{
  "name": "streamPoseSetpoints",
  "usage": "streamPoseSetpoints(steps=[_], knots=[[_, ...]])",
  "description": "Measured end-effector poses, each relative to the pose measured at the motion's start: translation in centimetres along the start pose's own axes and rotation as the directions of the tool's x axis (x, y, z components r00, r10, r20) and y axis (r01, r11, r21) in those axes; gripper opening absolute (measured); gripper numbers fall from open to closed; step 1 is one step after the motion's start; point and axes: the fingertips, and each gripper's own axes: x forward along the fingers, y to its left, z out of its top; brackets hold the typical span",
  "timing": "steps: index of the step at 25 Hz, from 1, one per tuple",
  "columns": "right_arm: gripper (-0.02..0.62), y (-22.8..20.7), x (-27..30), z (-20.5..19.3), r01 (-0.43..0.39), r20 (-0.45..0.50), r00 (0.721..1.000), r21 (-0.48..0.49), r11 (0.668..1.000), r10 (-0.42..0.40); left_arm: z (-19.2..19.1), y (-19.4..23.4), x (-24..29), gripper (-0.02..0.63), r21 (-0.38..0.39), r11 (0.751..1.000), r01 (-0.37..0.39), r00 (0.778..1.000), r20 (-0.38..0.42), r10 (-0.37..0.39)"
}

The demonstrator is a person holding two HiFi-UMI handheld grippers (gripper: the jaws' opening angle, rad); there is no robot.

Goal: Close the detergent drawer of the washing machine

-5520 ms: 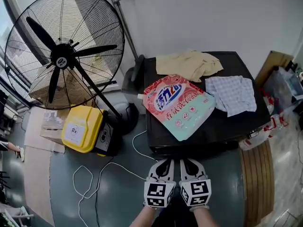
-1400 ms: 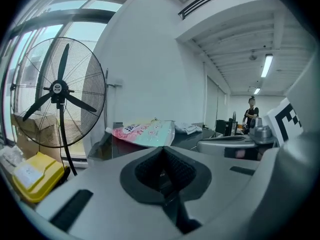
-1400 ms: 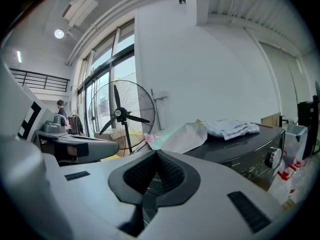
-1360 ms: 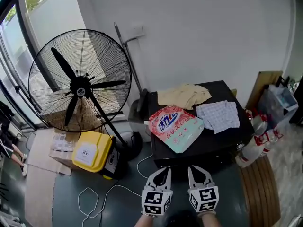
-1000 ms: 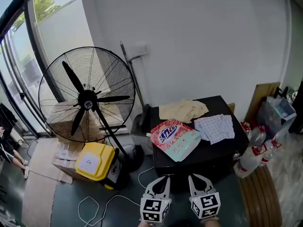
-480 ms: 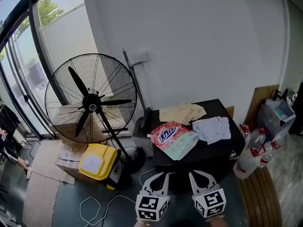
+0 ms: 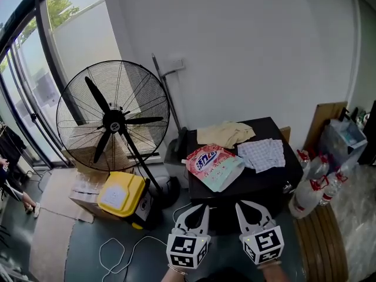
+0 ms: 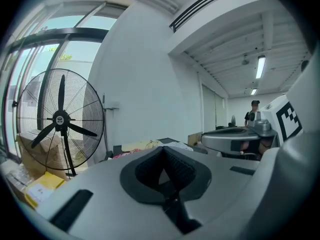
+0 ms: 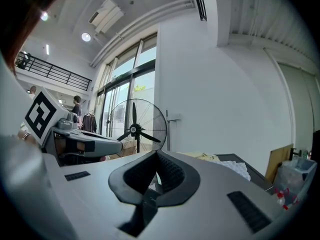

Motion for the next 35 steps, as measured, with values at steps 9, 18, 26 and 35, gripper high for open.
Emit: streamPoseSetpoints(steps=[9,18,26,35], knots=[[0.026,0.5,-0.6,0.0,0.000,-0.006,1.000,-0.012,1.000,0.000,-0.1,0.3,-1.3,0.015,-0.010,0.999,-0.031,1.000,0.000,0.031],[0.026,0.3,-0.6,0.0,0.008,-0.002,1.000,-0.016,1.000,-0.008,-0.1,0.2,-1.2,0.015,-0.014,1.000,-0.027,1.000,-0.005,0.026],[0.026,-0.2,-0.3,0.1,0.014,0.000,1.000,-0.020,1.000,-0.014,-0.1,0.2,-0.4,0.015,-0.019,1.000,-0.021,1.000,-0.001,0.021],[0.026,-0.6,0.2,0.0,0.017,0.002,1.000,-0.019,1.000,-0.016,-0.3,0.2,0.2,0.015,-0.021,1.000,-0.015,1.000,-0.002,0.015]])
